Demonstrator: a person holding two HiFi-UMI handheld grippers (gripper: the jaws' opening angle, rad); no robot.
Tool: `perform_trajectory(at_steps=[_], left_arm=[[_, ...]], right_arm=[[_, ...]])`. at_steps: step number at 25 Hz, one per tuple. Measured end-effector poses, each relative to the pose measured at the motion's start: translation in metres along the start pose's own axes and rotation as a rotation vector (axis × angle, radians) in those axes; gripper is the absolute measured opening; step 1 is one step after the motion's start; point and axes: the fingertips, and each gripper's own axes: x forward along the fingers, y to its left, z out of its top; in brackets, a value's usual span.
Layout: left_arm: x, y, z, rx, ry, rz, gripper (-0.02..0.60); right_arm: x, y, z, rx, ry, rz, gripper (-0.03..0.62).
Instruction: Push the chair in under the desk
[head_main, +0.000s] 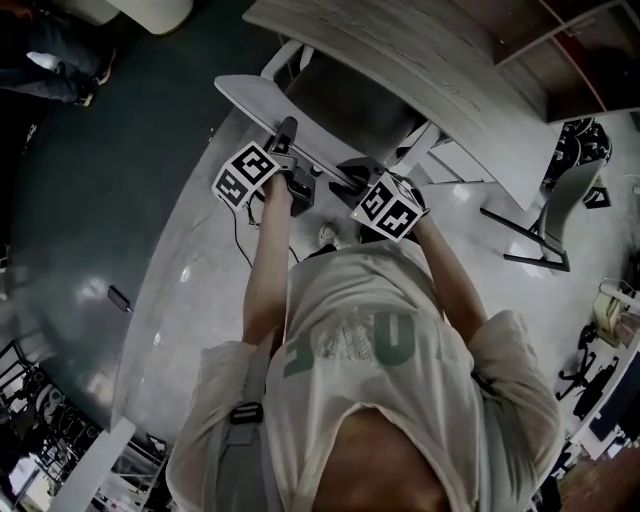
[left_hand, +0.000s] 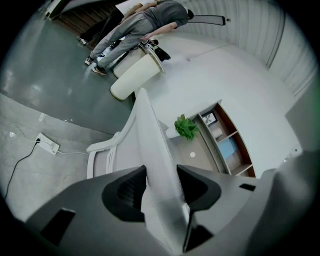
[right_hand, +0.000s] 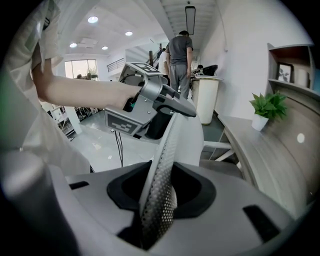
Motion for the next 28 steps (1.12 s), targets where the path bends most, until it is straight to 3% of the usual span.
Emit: perform_trajectory(at_steps=[16, 23, 26, 28], left_arm=[[0.016, -0.014, -0.016, -0.045, -0.044, 0.018, 0.201], [0.016, -0.013, -0.016, -0.018, -0.066, 0.024, 0.21], [0.01, -0.014, -0.016, -0.024, -0.056, 0.038, 0.209], [-0.005, -0.02, -0.01, -0.018, -0.098, 0.036, 0.209]], right_arm=[[-0.018, -0.023, -0.015, 0.027, -0.022, 0.058, 0.124], [-0.018, -0.019, -0.015, 0.024, -0.024, 0.101, 0.139], [-0.02, -0.019, -0.014, 0.005, -0.032, 0.055, 0.138], [-0.03, -0.019, -0.005, 0.001, -0.077, 0.019, 0.138]])
